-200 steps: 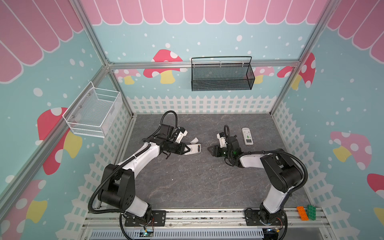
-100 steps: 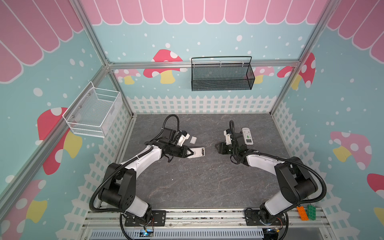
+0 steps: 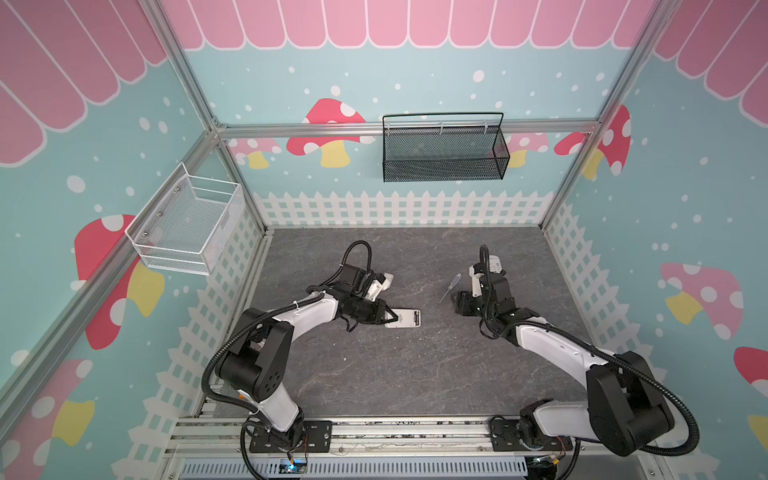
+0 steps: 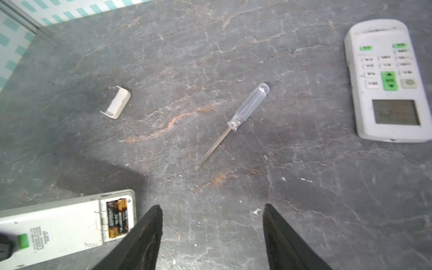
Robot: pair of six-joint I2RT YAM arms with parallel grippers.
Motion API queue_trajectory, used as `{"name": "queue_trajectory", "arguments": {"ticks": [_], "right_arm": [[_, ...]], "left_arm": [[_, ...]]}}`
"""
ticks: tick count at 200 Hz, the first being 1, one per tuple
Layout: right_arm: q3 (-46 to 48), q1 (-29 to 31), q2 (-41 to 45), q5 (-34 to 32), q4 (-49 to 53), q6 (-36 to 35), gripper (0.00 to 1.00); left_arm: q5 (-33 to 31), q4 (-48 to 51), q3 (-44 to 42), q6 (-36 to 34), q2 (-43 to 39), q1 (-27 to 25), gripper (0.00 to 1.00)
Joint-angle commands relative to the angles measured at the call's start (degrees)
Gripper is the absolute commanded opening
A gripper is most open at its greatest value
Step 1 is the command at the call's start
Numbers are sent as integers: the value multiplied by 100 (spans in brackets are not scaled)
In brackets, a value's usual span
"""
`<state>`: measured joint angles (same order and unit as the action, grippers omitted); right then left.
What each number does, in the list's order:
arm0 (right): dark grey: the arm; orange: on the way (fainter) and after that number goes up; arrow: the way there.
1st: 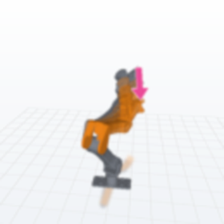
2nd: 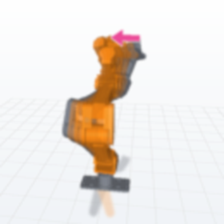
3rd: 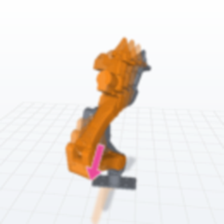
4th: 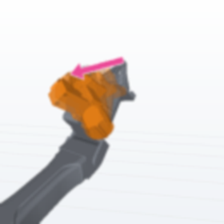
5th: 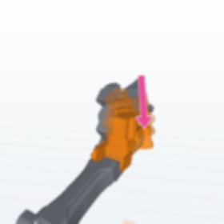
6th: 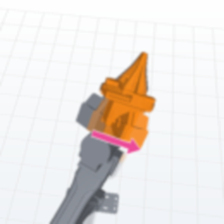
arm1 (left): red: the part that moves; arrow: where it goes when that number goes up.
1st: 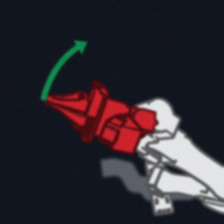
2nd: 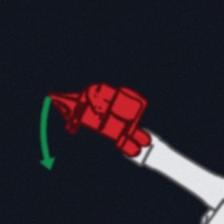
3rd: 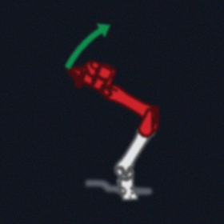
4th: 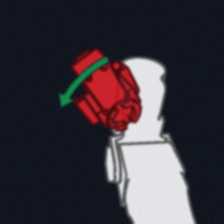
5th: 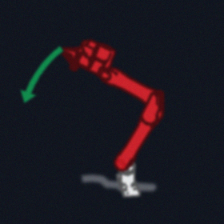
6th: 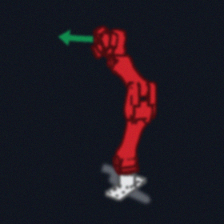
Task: Unload the batteries from the remote control
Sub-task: 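Lower the remote with the left gripper while the right gripper reaches for the screwdriver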
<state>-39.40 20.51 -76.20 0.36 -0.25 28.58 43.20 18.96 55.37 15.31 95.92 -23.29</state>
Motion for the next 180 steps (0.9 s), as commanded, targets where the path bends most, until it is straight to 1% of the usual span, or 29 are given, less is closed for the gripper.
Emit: {"name": "queue_trajectory", "arguments": {"ticks": [1, 20, 37, 63, 83, 113, 126, 140, 157, 180], "right_arm": [[-24, -87, 63, -233, 322, -100, 70], [-171, -91, -130, -321, 315, -118, 70], [-404, -94, -428, -313, 374, -41, 70], [-821, -91, -1044, -385, 372, 123, 70], [-1334, -117, -1610, -413, 592, 221, 70], [-1945, -183, -2327, -469, 780, 441, 70], [-2236, -221, -2648, -375, 835, 512, 70], [-2594, -248, -2959, -401, 991, 577, 70], [-3019, -283, -3304, -477, 1191, 618, 70], [-3365, -336, -3655, -529, 1463, 692, 69]], "left_arm": [[138, -77, -62, 168, 89, 9, 8], [119, -121, -59, 249, 187, 2, 12], [60, 59, 78, 248, 315, 10, 16], [-99, 171, 165, 325, 461, 100, 29], [-545, 369, 290, 311, 429, 207, 42], [-1079, 483, 385, 293, 428, 398, 57], [-1281, 582, 435, 274, 386, 485, 62], [-1451, 656, 456, 157, 251, 560, 67], [-1816, 636, 421, 37, 47, 597, 74], [-1908, 751, 492, -201, -251, 676, 80]]}}
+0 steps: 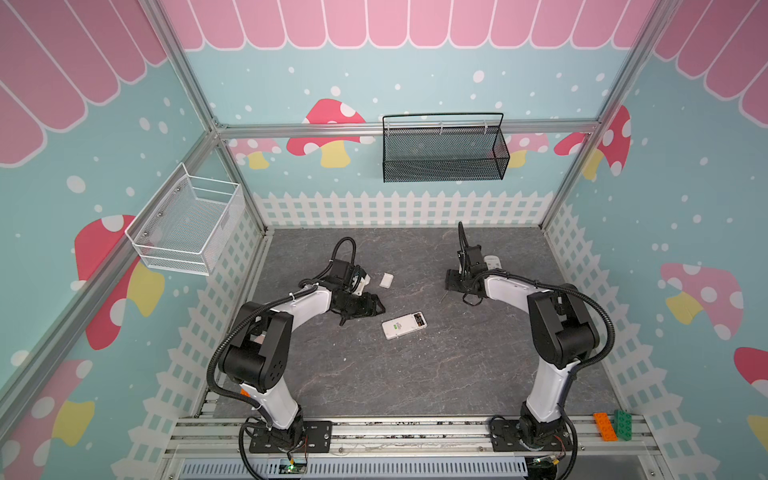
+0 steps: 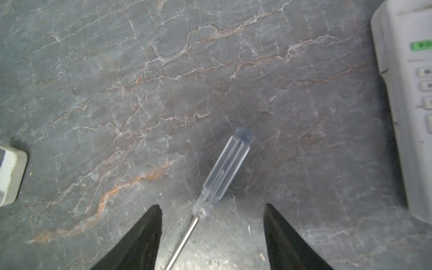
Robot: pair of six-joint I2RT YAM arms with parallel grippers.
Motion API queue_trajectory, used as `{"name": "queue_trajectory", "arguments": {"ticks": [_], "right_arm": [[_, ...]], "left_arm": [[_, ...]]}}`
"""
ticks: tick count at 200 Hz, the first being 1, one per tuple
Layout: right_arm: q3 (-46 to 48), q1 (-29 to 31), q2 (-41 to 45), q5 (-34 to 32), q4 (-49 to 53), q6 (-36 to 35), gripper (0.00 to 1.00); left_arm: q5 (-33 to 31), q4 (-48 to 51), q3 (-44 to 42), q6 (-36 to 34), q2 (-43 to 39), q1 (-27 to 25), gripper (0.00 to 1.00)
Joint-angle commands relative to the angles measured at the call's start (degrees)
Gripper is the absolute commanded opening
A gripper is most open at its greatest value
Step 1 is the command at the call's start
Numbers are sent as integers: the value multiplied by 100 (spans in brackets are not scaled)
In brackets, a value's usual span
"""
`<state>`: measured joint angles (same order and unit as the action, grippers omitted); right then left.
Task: Unload the batteries from the remote control
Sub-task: 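Lower the remote with the left gripper while the right gripper reaches for the screwdriver, then grasp the clear-handled screwdriver with the right gripper and lift it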
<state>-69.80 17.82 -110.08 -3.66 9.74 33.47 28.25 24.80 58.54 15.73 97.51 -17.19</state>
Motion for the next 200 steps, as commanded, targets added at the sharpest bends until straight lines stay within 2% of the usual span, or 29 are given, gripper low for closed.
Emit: {"name": "queue_trajectory", "arguments": {"ticks": [1, 40, 128, 185, 200], "right_arm": [[-324, -72, -268, -122, 466, 207, 69], [-657, -87, -616, -20, 667, 186, 62], [-899, -86, -949, 86, 758, 203, 39], [-768, -86, -888, 234, 673, 276, 20], [-752, -96, -768, 168, 625, 273, 18]], "left_arm": [[-424, 180, 179, -253, -423, 67, 80], [-435, 248, 265, -470, -841, 199, 87], [-431, 352, 481, -544, -928, 391, 87], [-422, 565, 726, -614, -884, 402, 87], [-371, 570, 837, -628, -888, 387, 87]]}}
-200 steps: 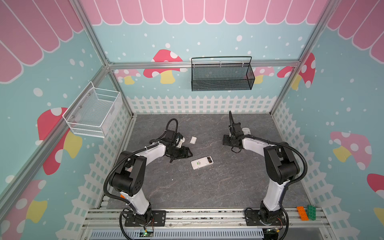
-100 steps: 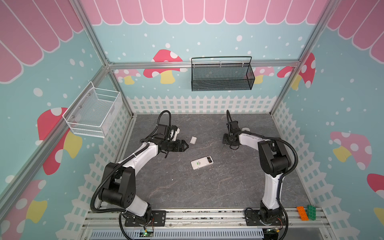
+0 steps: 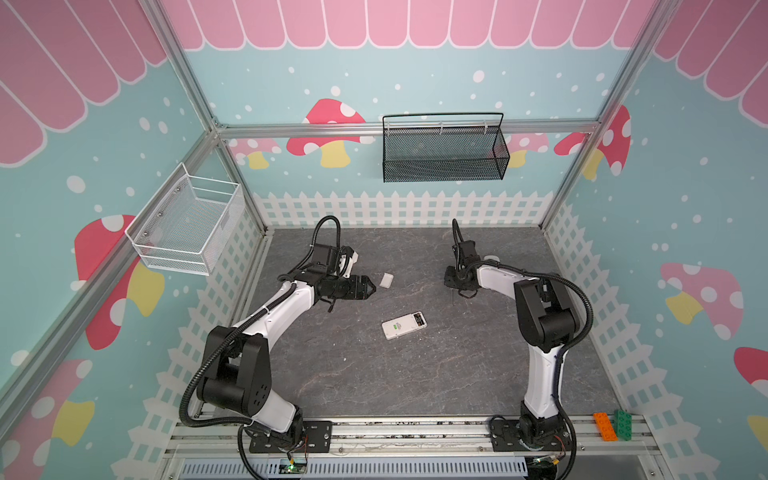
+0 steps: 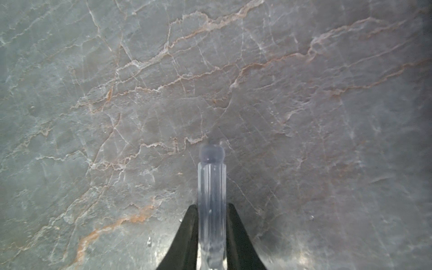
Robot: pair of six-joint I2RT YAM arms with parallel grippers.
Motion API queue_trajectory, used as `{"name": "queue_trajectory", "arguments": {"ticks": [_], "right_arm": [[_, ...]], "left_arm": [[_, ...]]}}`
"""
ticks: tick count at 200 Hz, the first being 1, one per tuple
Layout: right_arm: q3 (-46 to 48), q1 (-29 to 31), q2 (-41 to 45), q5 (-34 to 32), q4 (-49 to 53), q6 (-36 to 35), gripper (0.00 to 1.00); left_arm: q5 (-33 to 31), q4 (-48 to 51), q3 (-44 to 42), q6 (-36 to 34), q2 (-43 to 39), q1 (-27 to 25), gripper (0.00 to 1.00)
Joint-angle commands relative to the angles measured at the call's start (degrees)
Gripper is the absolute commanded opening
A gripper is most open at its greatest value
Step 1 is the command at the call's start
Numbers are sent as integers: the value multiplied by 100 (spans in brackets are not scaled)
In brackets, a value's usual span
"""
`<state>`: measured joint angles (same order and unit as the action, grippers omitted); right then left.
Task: Unload the batteries from the remote control
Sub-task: 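Grasp the clear-handled screwdriver with the right gripper and lift it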
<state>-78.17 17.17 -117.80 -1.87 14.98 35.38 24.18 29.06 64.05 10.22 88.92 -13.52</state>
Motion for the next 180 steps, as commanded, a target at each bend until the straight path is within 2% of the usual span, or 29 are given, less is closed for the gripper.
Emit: {"name": "queue_trajectory", "arguments": {"ticks": [1, 28, 47, 72, 90, 109, 138, 142, 180], "right_arm": [[84, -30, 16, -22, 97, 83, 18], [98, -96, 351, 99, 20, 224, 17], [383, -181, 849, 244, -384, 470, 16], [1153, -361, 1838, 625, -1233, 1250, 16], [1922, -466, 2528, 841, -2228, 1945, 17], [2563, -508, 3103, 911, -3183, 2582, 16], [3393, -535, 3801, 952, -4606, 3535, 14], [3506, -534, 3869, 928, -4792, 3652, 13], [4190, -544, 4315, 873, -5900, 4563, 11]], "left_arm": [[39, 135, 289, -79, -22, 18, 87], [243, 149, 685, -123, 92, -31, 86], [478, 68, 1006, -287, 250, -118, 86], [739, -349, 1350, -221, 443, -300, 86], [944, -588, 1643, -46, 616, -502, 86], [1126, -1126, 1702, 400, 749, -718, 85], [1431, -2051, 1704, 1540, 1042, -974, 82], [1482, -2227, 1693, 1644, 1070, -1140, 81], [1668, -3153, 1984, 2515, 1588, -1749, 79]]}}
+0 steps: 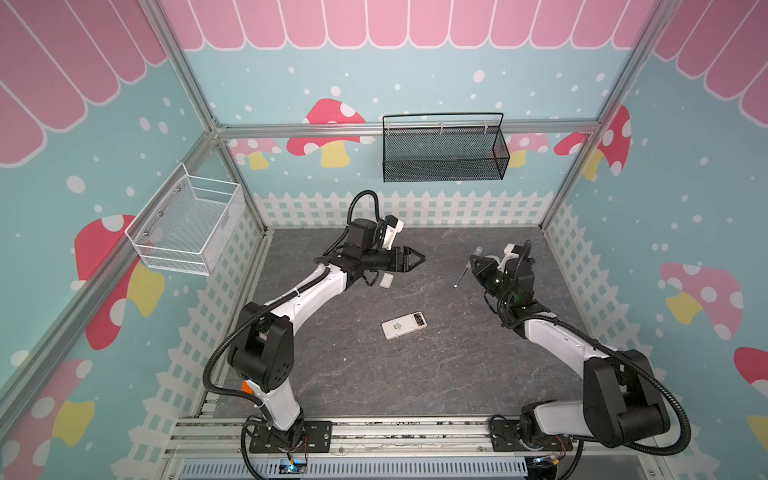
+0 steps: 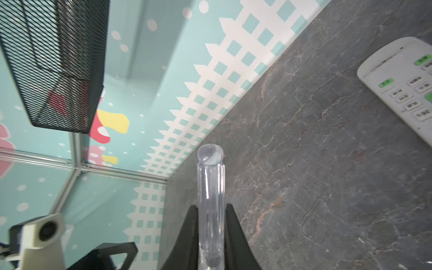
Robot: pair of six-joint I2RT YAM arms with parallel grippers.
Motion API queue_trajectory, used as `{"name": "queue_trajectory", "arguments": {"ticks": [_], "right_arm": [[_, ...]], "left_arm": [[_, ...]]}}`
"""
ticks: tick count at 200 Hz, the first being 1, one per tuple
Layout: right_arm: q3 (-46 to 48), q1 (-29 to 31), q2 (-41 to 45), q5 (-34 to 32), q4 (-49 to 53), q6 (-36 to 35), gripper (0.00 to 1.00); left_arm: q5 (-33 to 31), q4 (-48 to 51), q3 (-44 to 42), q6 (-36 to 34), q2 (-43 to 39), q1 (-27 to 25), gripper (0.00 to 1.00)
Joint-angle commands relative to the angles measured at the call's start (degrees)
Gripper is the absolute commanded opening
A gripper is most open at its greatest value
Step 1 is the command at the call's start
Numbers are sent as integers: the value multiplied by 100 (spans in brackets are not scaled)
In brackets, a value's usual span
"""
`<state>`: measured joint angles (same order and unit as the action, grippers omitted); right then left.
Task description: Unload the batteries from the remote control
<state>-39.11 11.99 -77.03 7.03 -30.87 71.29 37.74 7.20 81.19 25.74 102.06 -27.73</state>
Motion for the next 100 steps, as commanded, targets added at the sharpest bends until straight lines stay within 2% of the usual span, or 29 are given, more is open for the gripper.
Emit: {"name": "queue_trajectory", "arguments": {"ticks": [1, 33, 46, 65, 100], "right_arm": [[292, -23, 245, -17, -1333, 982, 11], [643, -30, 558, -265, -1907, 1140, 11], [690, -30, 685, -275, -1940, 1060, 10], [772, -38, 800, -299, -1942, 1044, 10], [979, -39, 909, -352, -2099, 1175, 9]], "left_arm": [[322, -1019, 272, 1001, 286, -347, 79], [421, -2306, 166, 2353, 685, -732, 74], [479, -2756, 110, 2698, 782, -831, 71], [422, -3123, 70, 2842, 898, -972, 67], [327, -2926, 152, 2829, 1048, -1161, 60]]}}
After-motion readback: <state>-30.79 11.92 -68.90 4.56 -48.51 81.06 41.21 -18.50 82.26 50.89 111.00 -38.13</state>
